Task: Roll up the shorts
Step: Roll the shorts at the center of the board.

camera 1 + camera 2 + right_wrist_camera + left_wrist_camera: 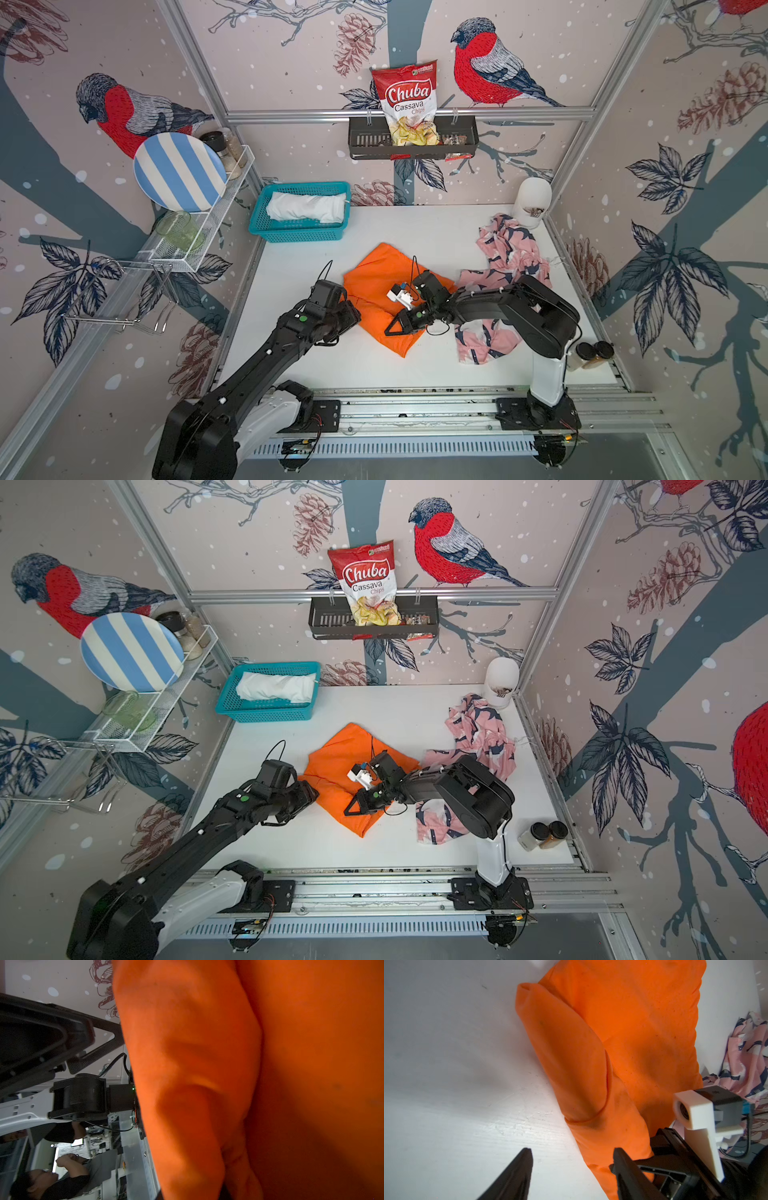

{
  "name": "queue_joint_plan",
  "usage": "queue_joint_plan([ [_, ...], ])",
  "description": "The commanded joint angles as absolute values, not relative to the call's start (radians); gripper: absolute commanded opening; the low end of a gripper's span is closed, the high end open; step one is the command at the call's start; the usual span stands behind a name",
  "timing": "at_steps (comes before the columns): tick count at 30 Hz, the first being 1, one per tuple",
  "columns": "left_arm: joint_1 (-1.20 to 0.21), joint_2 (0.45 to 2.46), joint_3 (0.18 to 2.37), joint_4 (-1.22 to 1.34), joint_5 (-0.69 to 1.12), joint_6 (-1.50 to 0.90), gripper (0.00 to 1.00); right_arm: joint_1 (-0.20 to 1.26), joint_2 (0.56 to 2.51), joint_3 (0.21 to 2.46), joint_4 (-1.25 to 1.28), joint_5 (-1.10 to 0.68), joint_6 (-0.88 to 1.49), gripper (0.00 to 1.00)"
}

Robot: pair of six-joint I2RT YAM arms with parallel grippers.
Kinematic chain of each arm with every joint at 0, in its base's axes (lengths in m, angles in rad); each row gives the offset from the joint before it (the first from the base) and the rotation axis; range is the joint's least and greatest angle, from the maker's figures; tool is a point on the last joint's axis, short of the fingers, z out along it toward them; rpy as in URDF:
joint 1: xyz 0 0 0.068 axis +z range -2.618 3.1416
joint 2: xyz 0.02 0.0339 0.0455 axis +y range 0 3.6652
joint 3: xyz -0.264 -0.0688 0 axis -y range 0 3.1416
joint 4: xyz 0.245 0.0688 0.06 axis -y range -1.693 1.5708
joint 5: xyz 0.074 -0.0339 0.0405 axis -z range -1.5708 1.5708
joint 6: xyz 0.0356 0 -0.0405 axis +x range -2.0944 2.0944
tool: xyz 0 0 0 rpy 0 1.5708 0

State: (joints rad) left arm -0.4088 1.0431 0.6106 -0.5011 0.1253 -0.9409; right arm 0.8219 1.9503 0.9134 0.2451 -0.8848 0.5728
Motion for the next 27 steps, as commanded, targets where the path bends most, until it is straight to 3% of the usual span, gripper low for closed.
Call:
queue_joint_plan([
  [1, -0.408, 1.141, 0.654, -0.440, 0.056, -0.877, 0.60, 0.784, 1.982, 0.908, 0.293, -0.958, 0.651, 0.15],
  [6, -0.408, 1.323, 0.726, -0.402, -0.025, -0.811, 0.57, 0.739, 2.003, 0.913, 0.226, -0.888, 0.646, 0.25],
  [11, -0.404, 1.466, 0.775, -0.379, -0.040, -0.765, 0.56, 0.745, 1.951, 0.944, 0.058, -0.740, 0.551, 0.44],
  [17, -0.401, 1.523, 0.790, -0.372, -0.028, -0.732, 0.56, 0.799, 1.762, 1.008, -0.251, -0.281, 0.418, 0.66],
  [22, -0.401, 1.515, 0.794, -0.366, -0.009, -0.726, 0.55, 0.978, 1.680, 1.137, -0.467, 0.238, 0.318, 0.79],
  [27, -0.400, 1.527, 0.799, -0.360, 0.006, -0.721, 0.56, 1.191, 1.676, 1.185, -0.470, 0.549, 0.205, 0.98],
])
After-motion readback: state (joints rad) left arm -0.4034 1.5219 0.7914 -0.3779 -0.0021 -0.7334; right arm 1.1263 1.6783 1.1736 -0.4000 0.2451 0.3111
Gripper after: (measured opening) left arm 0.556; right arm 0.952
